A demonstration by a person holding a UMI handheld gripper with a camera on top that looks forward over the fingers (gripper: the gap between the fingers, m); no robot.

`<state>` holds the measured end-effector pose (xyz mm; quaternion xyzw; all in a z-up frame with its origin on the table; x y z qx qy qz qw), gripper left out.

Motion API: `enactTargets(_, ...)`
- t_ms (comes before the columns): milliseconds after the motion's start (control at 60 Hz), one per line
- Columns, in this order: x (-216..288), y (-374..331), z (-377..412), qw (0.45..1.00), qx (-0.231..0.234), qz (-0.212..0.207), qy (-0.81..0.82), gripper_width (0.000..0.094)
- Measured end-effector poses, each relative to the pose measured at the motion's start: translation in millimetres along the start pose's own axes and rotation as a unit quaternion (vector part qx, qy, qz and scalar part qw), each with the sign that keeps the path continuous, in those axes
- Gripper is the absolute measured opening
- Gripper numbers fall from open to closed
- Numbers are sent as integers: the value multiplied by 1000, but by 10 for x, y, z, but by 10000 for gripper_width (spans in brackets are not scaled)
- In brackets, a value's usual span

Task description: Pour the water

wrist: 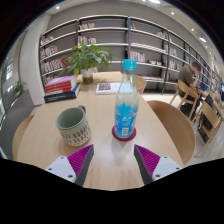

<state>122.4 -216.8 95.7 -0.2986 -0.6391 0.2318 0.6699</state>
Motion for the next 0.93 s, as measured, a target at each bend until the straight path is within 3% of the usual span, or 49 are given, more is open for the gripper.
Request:
enactTargets(83,-5,-326,250,1000,21,15,1,824)
enactTargets(350,346,-1112,950,999,52,0,-16,827)
enactTargets(600,672,-1610,1113,998,36,-43,-27,830)
enactTargets(933,675,-1841,1189,998,34,-48,-15,823)
Point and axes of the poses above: the point between the fingertips, and its own axes, seen from behind it with the camera up: z to the left, x up, y forward, the way the camera looks, the point moved 8 cm from there along -y, backward, against the way the camera looks, and after that the axes turned 6 degrees about z, right-handed, at the moved point
